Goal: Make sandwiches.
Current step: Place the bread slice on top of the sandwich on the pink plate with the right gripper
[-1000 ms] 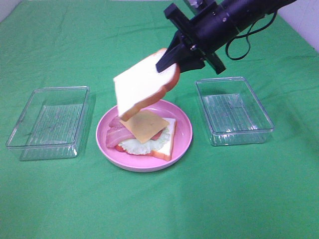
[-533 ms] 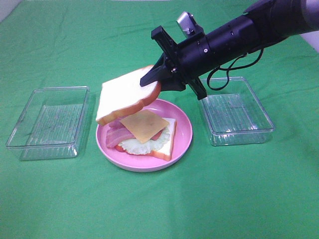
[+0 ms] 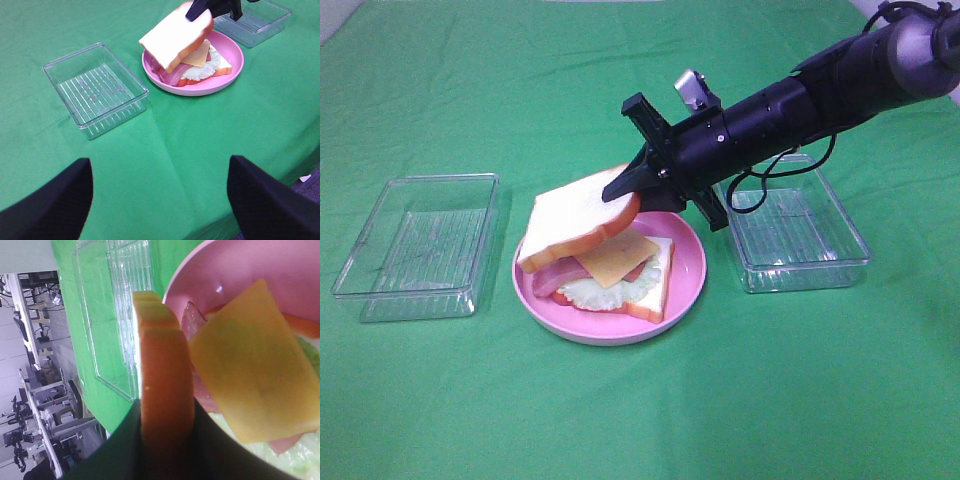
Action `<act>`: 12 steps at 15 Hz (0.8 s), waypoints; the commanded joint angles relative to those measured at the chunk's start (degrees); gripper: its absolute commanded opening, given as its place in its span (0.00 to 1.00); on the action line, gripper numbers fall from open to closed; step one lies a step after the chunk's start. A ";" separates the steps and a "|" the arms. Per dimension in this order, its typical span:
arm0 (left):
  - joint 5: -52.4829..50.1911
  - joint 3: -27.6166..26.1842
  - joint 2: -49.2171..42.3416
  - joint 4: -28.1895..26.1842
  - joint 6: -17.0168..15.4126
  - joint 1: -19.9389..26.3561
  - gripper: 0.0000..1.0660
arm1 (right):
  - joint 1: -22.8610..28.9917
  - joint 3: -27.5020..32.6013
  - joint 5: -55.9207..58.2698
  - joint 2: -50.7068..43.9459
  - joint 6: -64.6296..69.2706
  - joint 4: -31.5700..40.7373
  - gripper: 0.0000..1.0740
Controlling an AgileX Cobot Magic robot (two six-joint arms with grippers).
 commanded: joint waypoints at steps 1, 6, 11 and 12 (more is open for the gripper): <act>-0.63 0.11 -1.15 -0.23 -0.11 -0.29 0.67 | -0.06 0.23 -1.49 0.63 -0.34 0.40 0.16; -0.63 0.11 -1.15 -0.23 -0.11 -0.29 0.67 | -0.06 0.23 -0.17 1.15 -0.11 -0.97 0.55; -0.63 0.11 -1.15 -0.23 -0.11 -0.29 0.67 | -0.06 0.23 1.32 1.03 4.53 -10.26 0.66; -0.63 0.11 -1.15 -0.23 -0.11 -0.29 0.67 | -0.06 0.23 1.38 0.97 6.30 -13.29 0.66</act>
